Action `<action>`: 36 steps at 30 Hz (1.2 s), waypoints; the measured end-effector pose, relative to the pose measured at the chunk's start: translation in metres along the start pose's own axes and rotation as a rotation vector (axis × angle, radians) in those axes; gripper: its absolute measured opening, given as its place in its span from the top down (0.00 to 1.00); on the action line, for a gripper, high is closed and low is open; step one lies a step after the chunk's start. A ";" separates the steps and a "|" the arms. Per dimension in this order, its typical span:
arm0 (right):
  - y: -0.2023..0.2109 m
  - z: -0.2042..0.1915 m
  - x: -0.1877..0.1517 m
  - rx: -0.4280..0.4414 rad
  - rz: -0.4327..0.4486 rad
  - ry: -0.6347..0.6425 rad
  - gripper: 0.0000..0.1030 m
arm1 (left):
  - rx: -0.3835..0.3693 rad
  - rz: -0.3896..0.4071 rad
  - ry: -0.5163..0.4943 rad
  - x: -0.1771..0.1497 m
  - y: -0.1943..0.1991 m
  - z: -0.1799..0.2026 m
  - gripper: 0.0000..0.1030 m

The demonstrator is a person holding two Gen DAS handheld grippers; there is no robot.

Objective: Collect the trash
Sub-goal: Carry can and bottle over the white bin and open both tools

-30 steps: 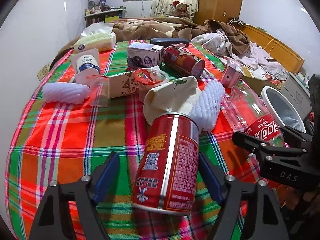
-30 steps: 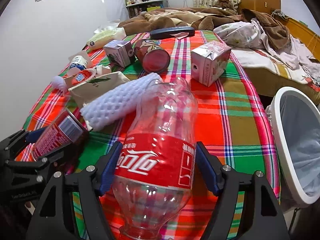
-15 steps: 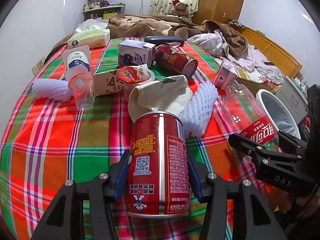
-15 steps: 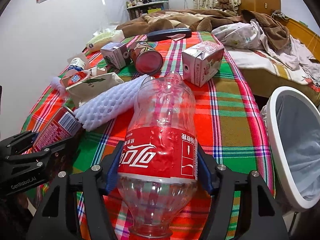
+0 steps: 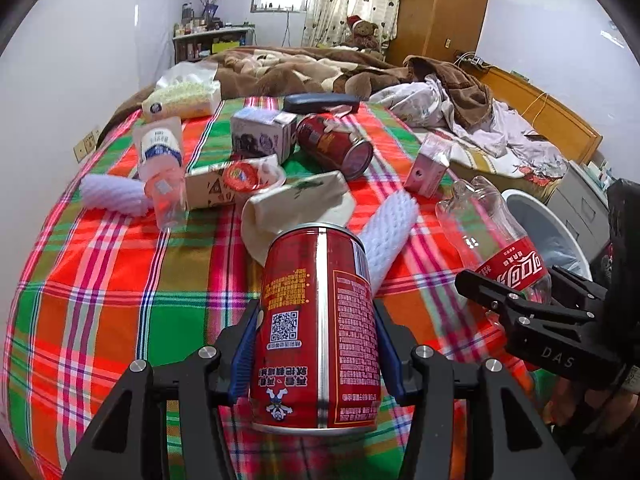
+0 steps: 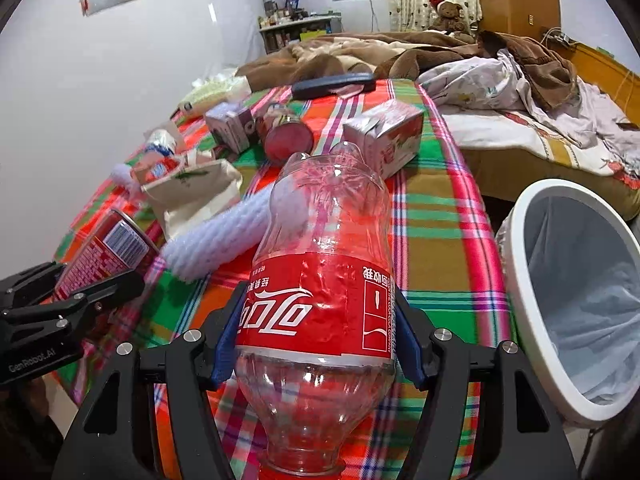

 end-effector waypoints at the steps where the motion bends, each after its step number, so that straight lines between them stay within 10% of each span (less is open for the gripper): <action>1: 0.003 0.001 0.001 0.002 0.008 0.000 0.36 | -0.004 0.007 -0.005 0.002 0.003 0.004 0.49; 36: 0.049 0.178 -0.001 -0.250 -0.002 -0.186 0.36 | -0.291 -0.046 -0.299 0.051 -0.061 0.258 0.49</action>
Point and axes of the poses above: each gripper's, at about its wrist camera, not at the fingertips, and y roughly against the way its jaws point, z to its right, x to its top, the point moved 5 cm from there along -y, roughly the way its jaws point, and after that the axes turned 1 degree about z, right-handed, at the moved point
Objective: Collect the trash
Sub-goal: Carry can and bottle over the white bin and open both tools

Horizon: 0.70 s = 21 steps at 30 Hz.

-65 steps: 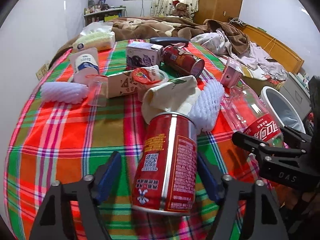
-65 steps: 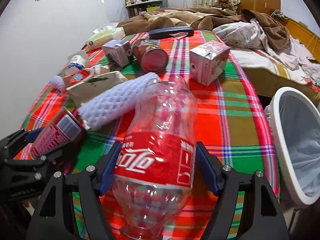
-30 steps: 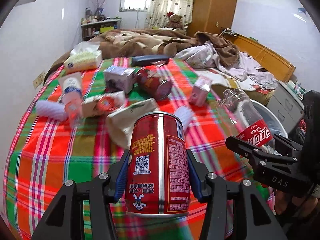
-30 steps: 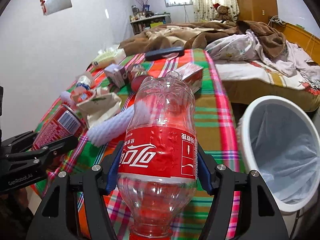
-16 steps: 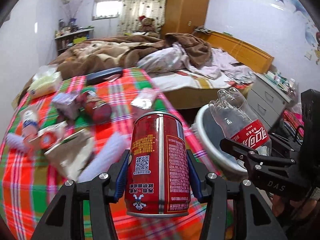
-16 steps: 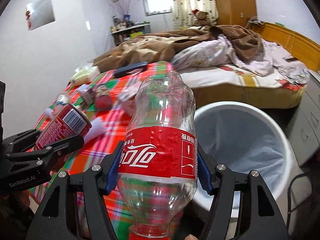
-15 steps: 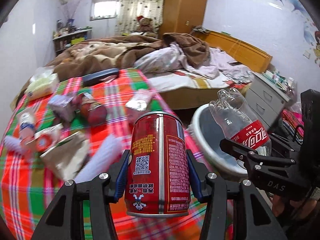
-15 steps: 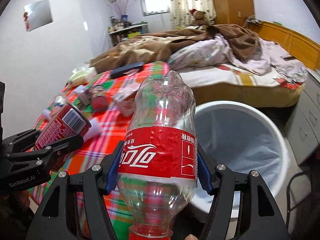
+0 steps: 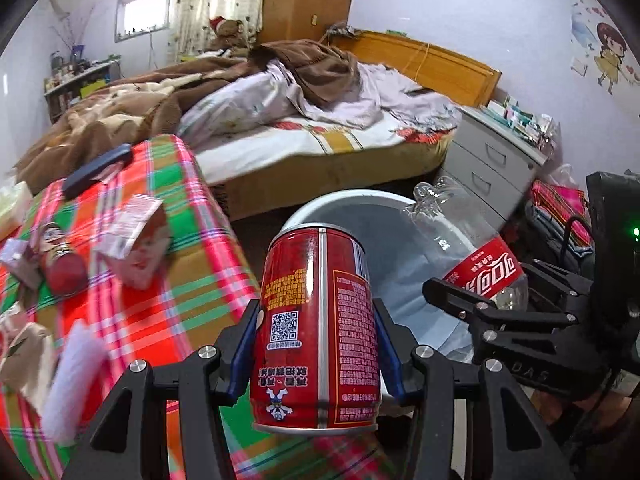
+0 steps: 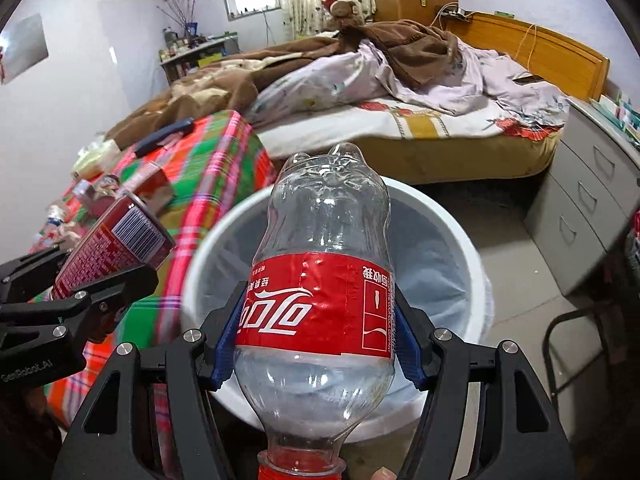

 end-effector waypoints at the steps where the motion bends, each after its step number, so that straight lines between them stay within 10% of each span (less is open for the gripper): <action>1: -0.003 0.004 -0.002 -0.001 -0.013 -0.007 0.36 | -0.004 -0.004 -0.004 0.001 -0.005 0.004 0.49; 21: -0.016 0.029 -0.005 -0.031 -0.084 -0.014 0.26 | -0.051 -0.024 0.025 0.008 -0.033 0.010 0.42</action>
Point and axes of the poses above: each gripper's, at about its wrist camera, not at the fingertips, and y roughly against the way its jaws point, z to its right, x to its top, the point moved 5 cm from there along -y, roughly the way its jaws point, and after that the axes turned 1 degree about z, right-handed, at the moved point
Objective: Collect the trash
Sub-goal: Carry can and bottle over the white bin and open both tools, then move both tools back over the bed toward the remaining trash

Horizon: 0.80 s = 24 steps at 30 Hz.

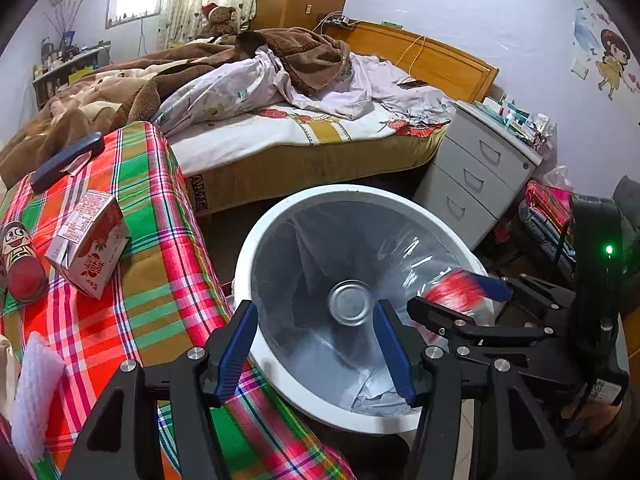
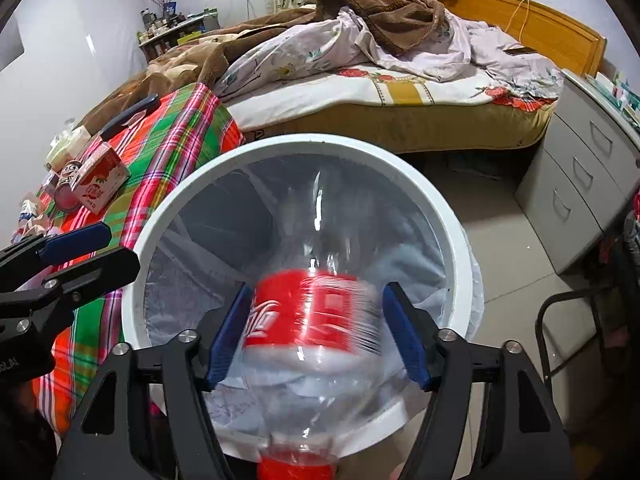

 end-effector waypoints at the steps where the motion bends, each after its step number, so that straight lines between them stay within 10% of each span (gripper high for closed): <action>1: 0.002 0.000 0.001 -0.014 0.004 0.010 0.25 | 0.005 0.002 -0.001 0.000 0.002 0.000 0.42; 24: 0.038 -0.057 0.013 0.063 0.109 0.050 0.25 | 0.090 0.100 0.056 -0.017 0.074 -0.047 0.42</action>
Point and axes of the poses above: each gripper's, at about its wrist camera, not at the fingertips, and y roughly against the way its jaws point, z to its right, x to its top, the point moved 5 cm from there along -y, roughly the way its jaws point, and after that the axes turned 1 degree about z, right-handed, at the moved point
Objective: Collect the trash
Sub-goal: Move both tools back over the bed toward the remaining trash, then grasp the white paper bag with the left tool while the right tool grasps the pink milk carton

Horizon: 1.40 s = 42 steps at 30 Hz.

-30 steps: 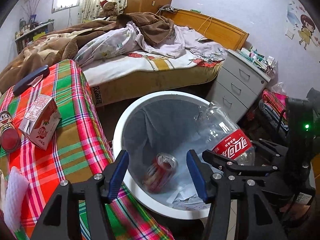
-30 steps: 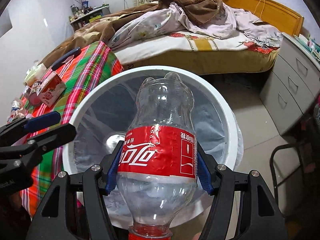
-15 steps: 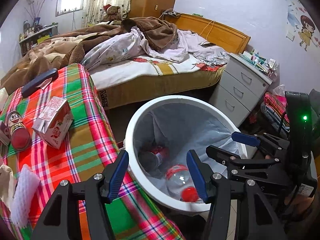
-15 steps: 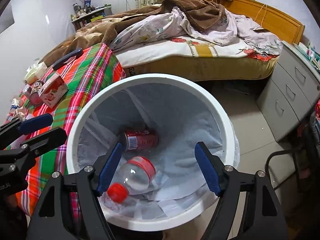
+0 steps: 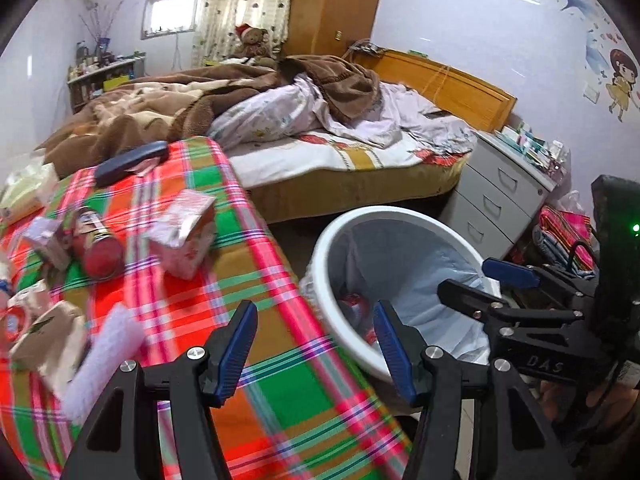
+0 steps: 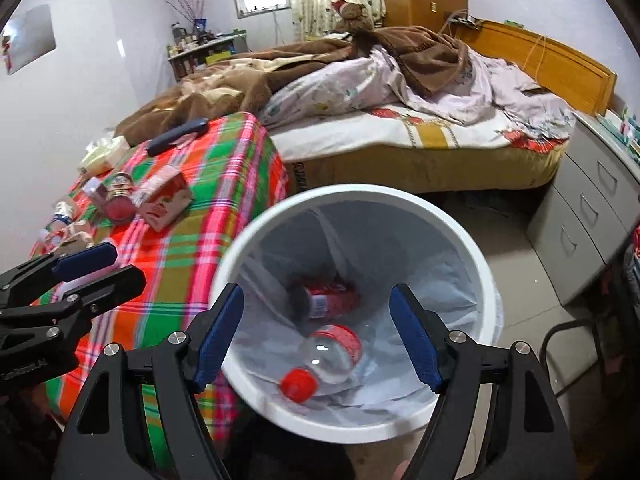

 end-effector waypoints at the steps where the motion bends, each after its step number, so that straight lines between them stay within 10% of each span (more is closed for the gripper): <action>1: 0.001 -0.005 0.001 0.007 0.004 0.006 0.25 | 0.006 0.006 0.007 -0.001 0.005 -0.005 0.42; 26: -0.035 -0.119 0.018 0.133 -0.024 0.077 0.25 | 0.249 0.078 0.223 -0.039 0.083 -0.183 0.39; 42: -0.084 -0.146 0.060 0.121 -0.015 0.036 0.25 | 0.236 -0.028 0.202 -0.038 0.036 -0.235 0.35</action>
Point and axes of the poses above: each gripper's, at about its wrist camera, not at the fingertips, and y roughly against the way its jaws point, z to its right, x to its top, the point moved 5 cm from there along -y, roughly the way its jaws point, and after that the axes turned 1 degree about z, right-handed, at the moved point
